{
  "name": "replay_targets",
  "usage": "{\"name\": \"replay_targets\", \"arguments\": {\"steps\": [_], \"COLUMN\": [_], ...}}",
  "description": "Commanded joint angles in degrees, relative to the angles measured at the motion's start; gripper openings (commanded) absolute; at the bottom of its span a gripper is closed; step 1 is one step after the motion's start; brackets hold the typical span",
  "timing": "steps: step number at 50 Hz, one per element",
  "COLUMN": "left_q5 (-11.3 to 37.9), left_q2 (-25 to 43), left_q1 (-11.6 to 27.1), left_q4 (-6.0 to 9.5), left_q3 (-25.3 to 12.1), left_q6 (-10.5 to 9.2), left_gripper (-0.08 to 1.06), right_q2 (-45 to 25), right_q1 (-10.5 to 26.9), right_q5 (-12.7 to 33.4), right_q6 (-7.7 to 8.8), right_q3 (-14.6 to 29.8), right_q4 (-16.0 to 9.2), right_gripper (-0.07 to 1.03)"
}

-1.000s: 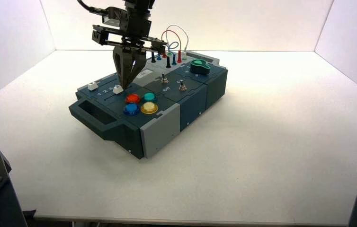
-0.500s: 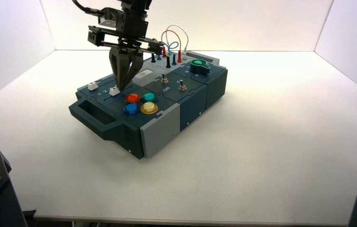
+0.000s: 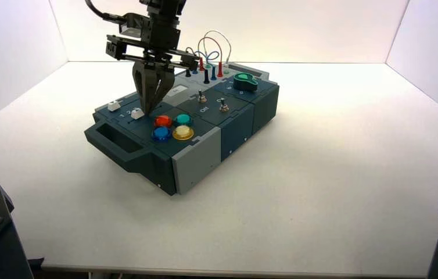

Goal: Move the bottom slider to position 2.

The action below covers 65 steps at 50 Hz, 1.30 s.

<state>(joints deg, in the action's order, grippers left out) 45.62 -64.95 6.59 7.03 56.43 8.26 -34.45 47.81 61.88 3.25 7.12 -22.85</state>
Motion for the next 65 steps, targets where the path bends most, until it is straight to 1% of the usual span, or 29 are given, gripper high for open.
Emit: {"name": "replay_targets", "arguments": {"steps": [1, 19, 41, 45, 49, 53, 60, 61, 65], "left_q5": [-0.6, -0.8, -1.0, -1.0, -0.9, -0.9, -0.8, -0.8, -0.7], "left_q2": [0.7, 0.7, 0.8, 0.7, 0.7, 0.7, 0.7, 0.8, 0.7], "left_q1": [-0.2, -0.2, -0.1, -0.2, -0.2, -0.1, -0.2, -0.2, -0.1], "left_q4": [-0.09, -0.09, -0.18, -0.09, -0.09, -0.09, -0.09, -0.09, -0.09], "left_q3": [-1.8, -1.8, -1.7, -1.7, -1.7, -1.7, -1.7, -1.7, -1.7], "left_q6": [0.44, 0.44, 0.53, 0.53, 0.53, 0.44, 0.44, 0.53, 0.44], "left_gripper": [-0.03, -0.03, -0.03, -0.03, -0.03, -0.03, -0.03, -0.03, -0.03], "right_q2": [1.3, 0.4, 0.1, -0.5, -1.3, -2.5, -3.6, -4.1, -4.7], "right_q1": [0.7, 0.7, 0.7, 0.6, 0.4, 0.4, 0.4, 0.4, 0.3], "right_q5": [0.0, 0.7, 0.8, -0.1, -0.1, 0.3, 0.7, 0.6, 0.9], "right_q6": [-0.09, -0.09, -0.09, -0.09, -0.35, -1.05, -1.58, -2.02, -2.64], "right_q3": [2.0, 3.5, 3.4, 4.0, 5.1, 7.1, 9.6, 11.3, 13.4], "right_q4": [-0.4, -0.9, -0.9, -0.1, 1.3, 3.5, 5.0, 6.2, 7.8], "right_gripper": [-0.02, -0.02, -0.02, -0.02, -0.02, -0.02, -0.02, -0.02, -0.02]}}
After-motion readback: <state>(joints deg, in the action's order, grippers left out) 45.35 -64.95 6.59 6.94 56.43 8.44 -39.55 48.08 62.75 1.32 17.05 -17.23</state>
